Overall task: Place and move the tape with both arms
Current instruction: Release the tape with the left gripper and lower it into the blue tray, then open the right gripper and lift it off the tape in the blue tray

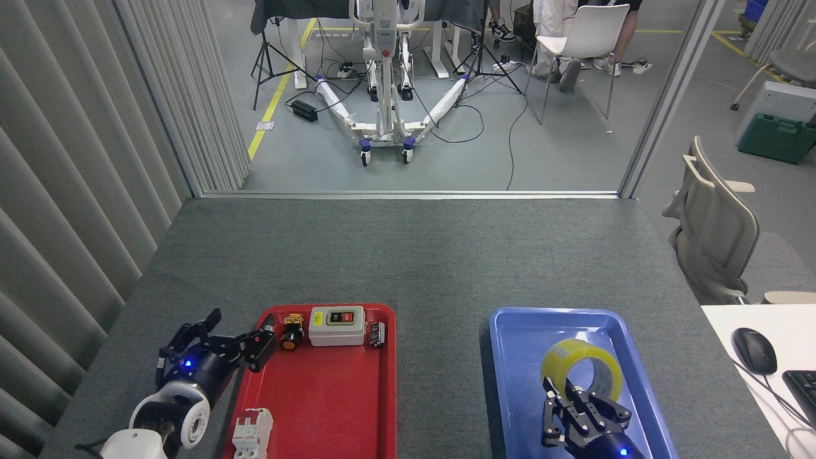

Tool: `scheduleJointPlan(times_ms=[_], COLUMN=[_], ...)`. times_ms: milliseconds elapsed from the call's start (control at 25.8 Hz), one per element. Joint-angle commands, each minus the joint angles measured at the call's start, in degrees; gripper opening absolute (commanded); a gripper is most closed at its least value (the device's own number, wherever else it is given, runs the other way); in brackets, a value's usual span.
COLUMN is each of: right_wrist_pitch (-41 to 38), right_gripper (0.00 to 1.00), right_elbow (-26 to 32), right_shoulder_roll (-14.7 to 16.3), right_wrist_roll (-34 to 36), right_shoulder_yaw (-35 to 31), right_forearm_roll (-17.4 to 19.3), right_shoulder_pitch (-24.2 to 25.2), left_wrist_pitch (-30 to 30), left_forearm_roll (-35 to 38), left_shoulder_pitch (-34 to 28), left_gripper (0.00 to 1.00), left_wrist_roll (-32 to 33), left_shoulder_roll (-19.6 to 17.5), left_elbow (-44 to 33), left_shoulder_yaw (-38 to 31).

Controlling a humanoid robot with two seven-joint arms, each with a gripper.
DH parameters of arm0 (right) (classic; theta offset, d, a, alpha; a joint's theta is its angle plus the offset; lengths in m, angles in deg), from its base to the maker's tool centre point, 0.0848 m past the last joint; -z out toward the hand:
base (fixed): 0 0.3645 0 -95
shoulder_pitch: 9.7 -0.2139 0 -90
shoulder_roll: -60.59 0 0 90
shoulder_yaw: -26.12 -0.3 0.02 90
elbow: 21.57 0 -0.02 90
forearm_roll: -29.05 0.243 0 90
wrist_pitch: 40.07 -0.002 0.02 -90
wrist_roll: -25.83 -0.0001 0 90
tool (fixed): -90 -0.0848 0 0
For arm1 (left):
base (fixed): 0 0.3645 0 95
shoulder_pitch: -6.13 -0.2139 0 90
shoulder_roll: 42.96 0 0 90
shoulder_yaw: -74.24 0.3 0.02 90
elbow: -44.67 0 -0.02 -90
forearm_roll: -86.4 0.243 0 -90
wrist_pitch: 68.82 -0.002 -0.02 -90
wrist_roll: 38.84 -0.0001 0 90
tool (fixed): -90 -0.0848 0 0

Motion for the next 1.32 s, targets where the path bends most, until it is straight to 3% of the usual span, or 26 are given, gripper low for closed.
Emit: scheduleJointPlan(times_ms=[0, 194, 465, 543, 659, 775, 891, 1008, 1085, 1124, 1202, 1279], right_wrist_pitch=[7.74, 12.13, 17.93, 18.55, 19.6, 19.87, 18.2, 14.6, 12.49, 12.48, 12.48, 12.13], right_gripper=[0.1, 0.12, 0.17, 0.27, 0.65, 0.82, 0.96, 0.98, 0.98, 0.98, 0.98, 0.98], right_elbow=[-2.55, -3.08, -3.43, -3.43, -3.78, -3.78, -3.25, -3.25, -3.43, -3.6, -3.6, -3.6], right_shoulder_roll=[0.11, -0.15, -0.33, -0.33, -0.15, -0.15, 0.03, 0.29, 0.38, 0.29, 0.03, -0.24], right_wrist_roll=[-9.29, -17.55, -17.64, -17.64, -17.2, -14.39, -3.75, 19.0, 36.67, 41.25, 40.37, 34.66], right_shoulder_yaw=[3.0, 5.98, 6.6, 6.6, 6.6, 6.6, 6.6, 6.42, 5.9, 5.81, 5.81, 5.72], right_forearm_roll=[1.1, 1.19, 0.58, 0.49, 0.58, 0.66, 0.49, -1.27, -5.57, -7.6, -8.48, -8.21], right_shoulder_pitch=[-3.49, -4.81, -4.99, -4.99, -5.51, -5.6, -5.25, -4.55, -3.49, -3.32, -3.23, -2.88], left_wrist_pitch=[-9.93, -9.84, -9.93, -9.84, -9.84, -9.84, -9.84, -9.84, -9.75, -9.75, -9.75, -9.75], left_forearm_roll=[6.02, 5.67, 5.5, 4.62, 3.3, 3.21, 3.21, 3.21, 3.21, 3.21, 3.12, 2.6], left_shoulder_pitch=[-3.74, -5.15, -4.97, -4.8, -4.71, -4.71, -4.71, -4.71, -4.71, -4.71, -4.71, -4.71], left_gripper=[0.99, 1.0, 1.0, 1.0, 1.0, 0.99, 1.0, 1.0, 1.0, 1.0, 1.0, 1.0], left_wrist_roll=[-1.73, -1.64, -1.03, -1.03, -1.03, -1.03, -1.03, -1.03, -1.03, -1.03, -1.03, -1.03], left_shoulder_roll=[-0.05, 0.04, -0.13, -0.13, -0.22, -0.22, -0.22, -0.22, -0.31, -0.31, -0.31, -0.22], left_elbow=[-4.06, -5.65, -5.12, -5.03, -4.59, -4.15, -4.15, -4.06, -4.06, -4.06, -4.06, -4.06], left_shoulder_yaw=[0.16, 0.16, 0.16, 0.16, 0.16, 0.16, 0.16, 0.16, 0.16, 0.16, 0.16, 0.16])
